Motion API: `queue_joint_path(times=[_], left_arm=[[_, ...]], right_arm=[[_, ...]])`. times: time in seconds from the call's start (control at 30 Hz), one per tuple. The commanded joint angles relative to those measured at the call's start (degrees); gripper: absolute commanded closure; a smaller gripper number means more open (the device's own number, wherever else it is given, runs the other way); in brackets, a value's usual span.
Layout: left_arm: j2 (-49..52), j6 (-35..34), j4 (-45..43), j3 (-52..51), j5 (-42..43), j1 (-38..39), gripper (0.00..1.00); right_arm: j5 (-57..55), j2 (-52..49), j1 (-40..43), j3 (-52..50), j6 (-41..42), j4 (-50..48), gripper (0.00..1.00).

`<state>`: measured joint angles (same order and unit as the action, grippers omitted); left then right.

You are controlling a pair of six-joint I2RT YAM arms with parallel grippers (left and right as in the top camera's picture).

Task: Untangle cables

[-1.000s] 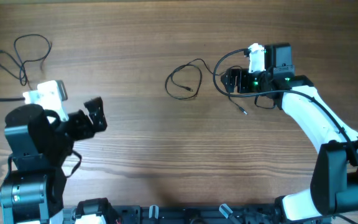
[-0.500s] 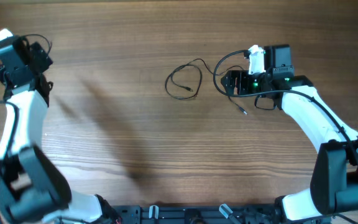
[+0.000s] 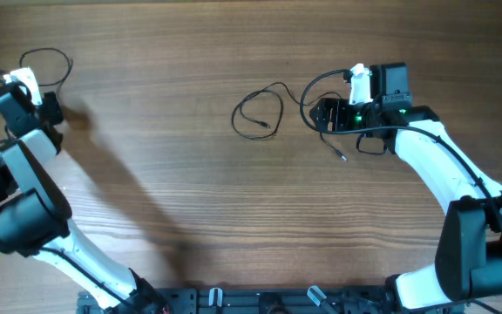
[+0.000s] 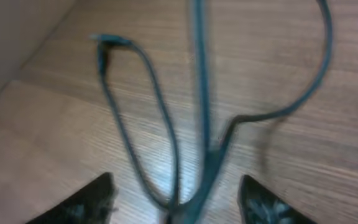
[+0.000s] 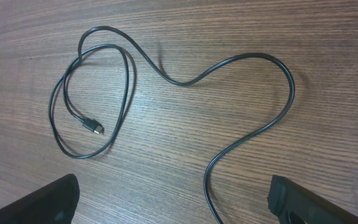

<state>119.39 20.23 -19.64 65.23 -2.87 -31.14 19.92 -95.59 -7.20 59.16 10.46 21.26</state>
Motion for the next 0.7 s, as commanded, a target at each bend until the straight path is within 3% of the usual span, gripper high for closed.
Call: queue_joint_path(times=[0.0,0.03,0.07,0.17,0.23,0.27,0.37,0.5,0.53,0.6,0.67], left_arm=[[2.5,-8.8,-2.8,0.5,9.6,-0.2,0.5],[2.6,-12.5,-4.0,0.5,9.9,-0.2,0.65],[2.6,-15.1,-5.2,0.5,9.9,-0.2,0.96],[0.5,-19.1,-3.6,0.5,10.8,0.2,0.96],[-4.3,-19.6,1.5,0.5,16.7,0.5,0.96],[-7.2,-19.7,4.3,0.5,21.2,0.5,0.96],[-19.6,-19.6,13.8,0.5,45.6,0.5,0.96],[-30.6,-19.5,17.4,0.5,78.1,1.0,0.96],[-32.0,-19.8,17.4,0.5,81.7,1.5,0.96],[-34.6,-29.1,17.6,0.5,84.1,3.4,0.96],[-34.9,-32.9,17.6,0.5,86.6,5.4,0.96]], right_arm=[[0.7,-0.5,-0.1,-0.4,0.4,0.0,0.0],[0.7,-0.5,-0.1,-0.4,0.4,0.0,0.0],[0.7,-0.5,-0.1,-0.4,0.5,0.2,0.0],[0.8,-0.5,-0.1,-0.3,1.0,1.7,0.0],[1.0,0.2,-0.1,-0.3,1.7,3.1,0.0],[1.2,1.0,-0.1,-0.3,1.7,3.5,0.01],[4.2,4.2,0.0,0.9,1.7,3.5,0.0],[13.9,8.9,0.1,1.7,1.7,1.7,0.0],[17.7,9.7,0.1,1.7,1.7,1.0,0.0],[27.0,10.9,0.1,1.7,2.2,-1.4,0.0],[34.0,10.8,0.1,1.7,5.5,-4.0,0.0]])
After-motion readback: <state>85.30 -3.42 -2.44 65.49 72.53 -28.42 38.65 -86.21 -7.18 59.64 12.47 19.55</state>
